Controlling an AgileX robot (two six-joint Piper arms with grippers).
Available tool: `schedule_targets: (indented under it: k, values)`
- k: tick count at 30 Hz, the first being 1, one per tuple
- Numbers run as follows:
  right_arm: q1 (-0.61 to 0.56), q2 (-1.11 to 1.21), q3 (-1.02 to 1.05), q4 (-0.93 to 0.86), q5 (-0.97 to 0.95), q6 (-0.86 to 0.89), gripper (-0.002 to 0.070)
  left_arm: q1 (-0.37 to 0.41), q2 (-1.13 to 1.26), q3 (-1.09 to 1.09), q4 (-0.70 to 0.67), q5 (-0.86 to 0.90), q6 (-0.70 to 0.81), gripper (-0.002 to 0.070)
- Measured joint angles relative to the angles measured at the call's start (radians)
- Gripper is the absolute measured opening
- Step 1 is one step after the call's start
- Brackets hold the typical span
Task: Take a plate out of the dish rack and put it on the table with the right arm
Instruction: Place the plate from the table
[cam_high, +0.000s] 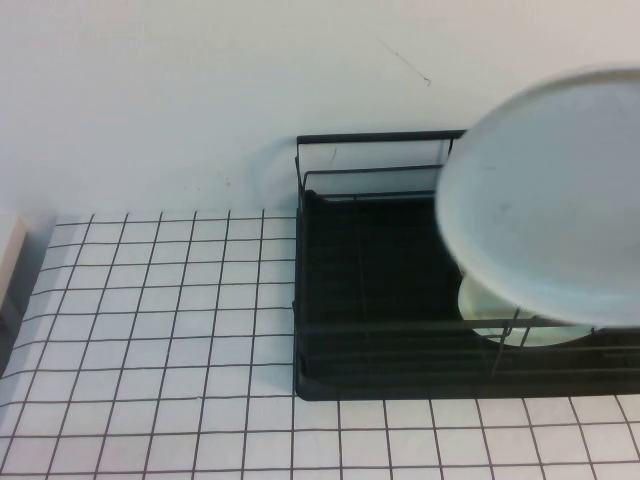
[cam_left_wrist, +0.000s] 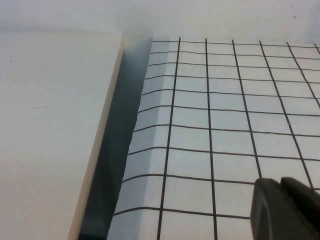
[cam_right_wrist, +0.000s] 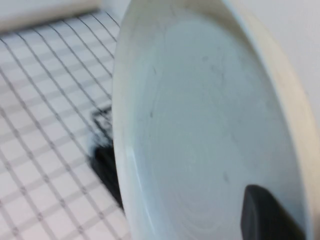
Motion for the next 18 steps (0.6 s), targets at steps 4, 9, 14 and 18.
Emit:
schedule_targets:
  k: [4,9,14,18]
  values:
    - [0.000,-0.006,0.029,0.176,0.137,0.157,0.0114,0.000,0.000,0.000,0.000,0.000,0.000,-0.0003]
    - [0.000,-0.006,0.173,0.256,0.217,0.268,0.0114,0.000,0.000,0.000,0.000,0.000,0.000,-0.0003]
    - [0.000,0.001,0.408,0.247,0.207,0.293,0.0114,0.000,0.000,0.000,0.000,0.000,0.000,-0.0003]
    - [0.000,0.032,0.594,0.241,0.090,0.286,0.0114,0.000,0.000,0.000,0.000,0.000,0.000,-0.0003]
